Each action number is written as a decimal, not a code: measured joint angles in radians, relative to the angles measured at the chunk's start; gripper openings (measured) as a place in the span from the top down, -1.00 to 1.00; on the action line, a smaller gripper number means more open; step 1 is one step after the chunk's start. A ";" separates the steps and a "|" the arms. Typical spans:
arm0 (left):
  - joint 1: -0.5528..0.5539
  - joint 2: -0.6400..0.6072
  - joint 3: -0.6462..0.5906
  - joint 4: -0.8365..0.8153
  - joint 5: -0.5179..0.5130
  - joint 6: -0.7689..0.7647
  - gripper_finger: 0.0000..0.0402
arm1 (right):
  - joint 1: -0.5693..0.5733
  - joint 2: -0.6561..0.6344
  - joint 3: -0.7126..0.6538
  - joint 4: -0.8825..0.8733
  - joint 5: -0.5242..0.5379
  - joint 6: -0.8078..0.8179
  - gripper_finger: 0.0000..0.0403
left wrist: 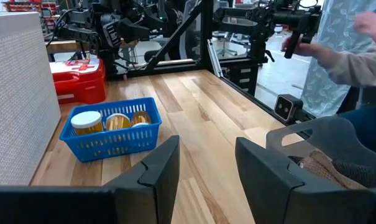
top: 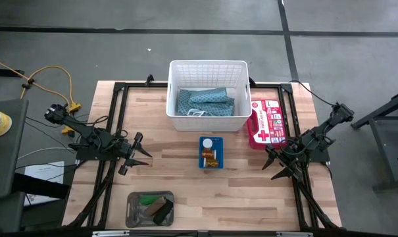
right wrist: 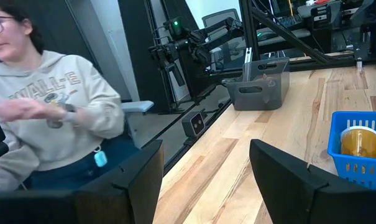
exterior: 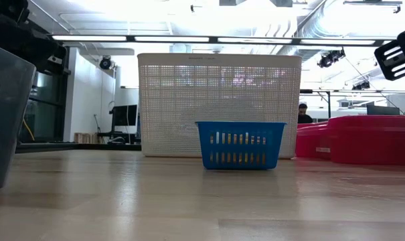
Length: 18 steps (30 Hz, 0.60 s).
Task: Pick & place medical supplies in basket/bin
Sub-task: Return to Home Position
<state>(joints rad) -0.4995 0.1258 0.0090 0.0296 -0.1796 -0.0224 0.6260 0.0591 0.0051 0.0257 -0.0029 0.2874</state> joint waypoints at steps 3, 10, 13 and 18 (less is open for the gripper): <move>0.000 0.000 0.000 0.000 0.000 0.000 0.25 | 0.000 0.000 0.000 0.000 0.000 0.000 -0.12; 0.000 0.000 0.000 0.000 0.000 0.000 0.25 | 0.000 0.000 0.000 0.001 0.016 0.005 -0.12; 0.000 0.000 0.000 0.000 0.000 0.000 0.25 | -0.001 0.000 0.000 0.010 0.095 0.058 -0.12; 0.000 0.000 0.000 0.000 0.000 0.000 0.25 | -0.047 0.004 0.000 0.016 0.151 0.038 -0.12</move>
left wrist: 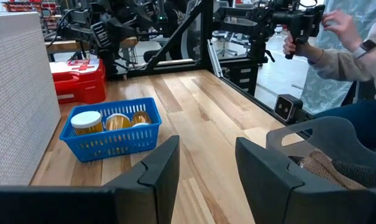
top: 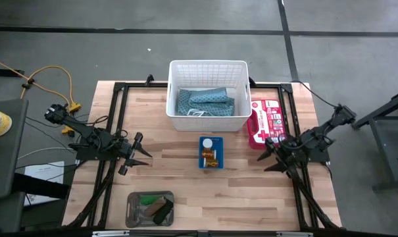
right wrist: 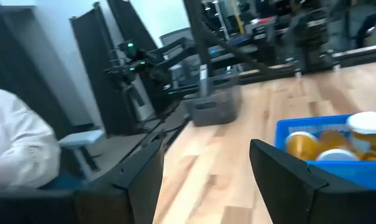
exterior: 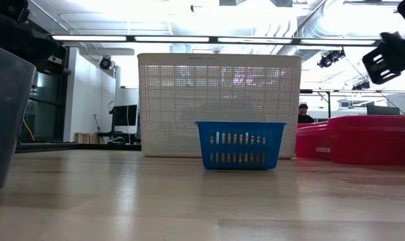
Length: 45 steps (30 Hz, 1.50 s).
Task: Pick & place medical supplies in basket/bin
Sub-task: Return to Home Position
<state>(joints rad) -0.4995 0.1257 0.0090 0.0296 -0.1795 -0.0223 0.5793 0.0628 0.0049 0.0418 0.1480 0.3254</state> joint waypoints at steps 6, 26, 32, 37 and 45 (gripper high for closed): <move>0.000 0.000 0.000 0.000 0.000 0.000 0.25 | -0.107 0.002 0.000 -0.006 -0.024 -0.013 -0.12; 0.000 0.000 0.000 0.000 0.000 0.000 0.25 | -0.551 0.002 0.000 -0.011 -0.037 -0.060 -0.12; 0.000 0.000 0.000 0.000 0.000 0.000 0.25 | -0.625 0.006 0.000 -0.033 -0.143 -0.056 -0.12; 0.000 0.000 0.000 0.000 0.000 0.000 0.25 | -0.645 0.067 0.000 -0.033 -0.153 -0.006 -0.12; 0.000 0.000 0.000 0.000 0.000 0.000 0.25 | -0.647 0.259 0.000 -0.032 -0.155 0.041 -0.12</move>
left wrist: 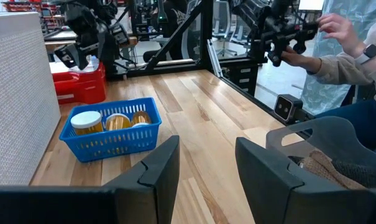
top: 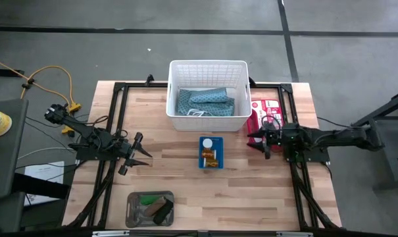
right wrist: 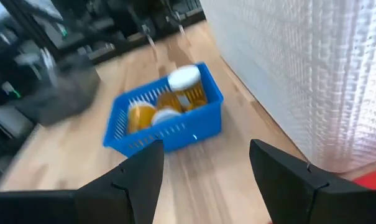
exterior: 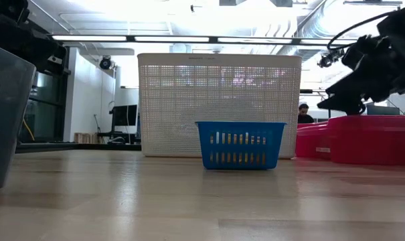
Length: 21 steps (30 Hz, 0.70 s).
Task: Pick & place medical supplies in basket/bin
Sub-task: Return to Home Position
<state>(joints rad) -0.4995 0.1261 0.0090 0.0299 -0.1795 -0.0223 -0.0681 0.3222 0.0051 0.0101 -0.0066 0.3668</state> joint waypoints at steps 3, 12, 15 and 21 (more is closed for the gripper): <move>0.000 0.000 0.000 0.000 0.000 0.000 0.25 | 0.000 0.051 0.000 0.012 0.007 -0.012 -0.12; 0.000 0.000 0.000 0.000 0.000 0.000 0.25 | 0.001 0.047 0.000 0.025 0.004 -0.029 -0.12; 0.000 0.000 0.000 0.000 0.000 0.000 0.25 | 0.000 0.042 0.000 0.019 0.003 -0.060 -0.12; 0.000 0.000 0.000 0.000 0.000 0.000 0.25 | 0.000 0.040 0.000 0.020 0.003 -0.137 -0.12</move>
<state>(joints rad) -0.4995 0.1261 0.0092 0.0299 -0.1795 -0.0223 -0.0677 0.3618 0.0051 0.0303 -0.0040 0.2294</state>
